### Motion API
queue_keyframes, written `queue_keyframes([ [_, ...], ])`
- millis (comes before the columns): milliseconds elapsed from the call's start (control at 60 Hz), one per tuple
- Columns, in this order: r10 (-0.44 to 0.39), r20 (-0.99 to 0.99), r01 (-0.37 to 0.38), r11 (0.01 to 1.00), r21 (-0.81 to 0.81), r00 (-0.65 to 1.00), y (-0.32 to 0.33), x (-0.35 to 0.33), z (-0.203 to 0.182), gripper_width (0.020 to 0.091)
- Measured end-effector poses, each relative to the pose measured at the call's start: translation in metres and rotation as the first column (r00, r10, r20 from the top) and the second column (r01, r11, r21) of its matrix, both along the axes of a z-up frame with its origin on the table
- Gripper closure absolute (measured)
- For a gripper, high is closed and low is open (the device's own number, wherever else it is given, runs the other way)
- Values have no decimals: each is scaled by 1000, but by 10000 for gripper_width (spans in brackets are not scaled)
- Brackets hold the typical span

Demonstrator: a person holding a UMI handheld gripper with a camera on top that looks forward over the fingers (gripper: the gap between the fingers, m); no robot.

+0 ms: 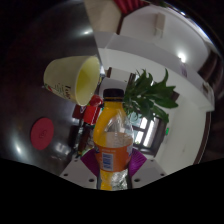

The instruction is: Pour water

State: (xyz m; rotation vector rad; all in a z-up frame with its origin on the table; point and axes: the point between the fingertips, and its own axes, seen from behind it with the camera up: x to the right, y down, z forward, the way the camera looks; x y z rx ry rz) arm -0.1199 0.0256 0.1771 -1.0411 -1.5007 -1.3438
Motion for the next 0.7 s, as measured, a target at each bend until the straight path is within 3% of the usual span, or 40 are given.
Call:
queue_keyframes([
  [217, 1, 340, -32, 996, 86, 940, 18, -17, 8, 758],
  [383, 33, 422, -84, 991, 101, 906, 20, -28, 7, 759],
  [533, 52, 278, -72, 996, 61, 959, 19, -24, 3, 759],
  [650, 57, -19, -57, 998, 14, 998, 11, -15, 15, 758],
  [700, 19, -178, -20, 1000, -9, 984, 6, -8, 18, 746],
])
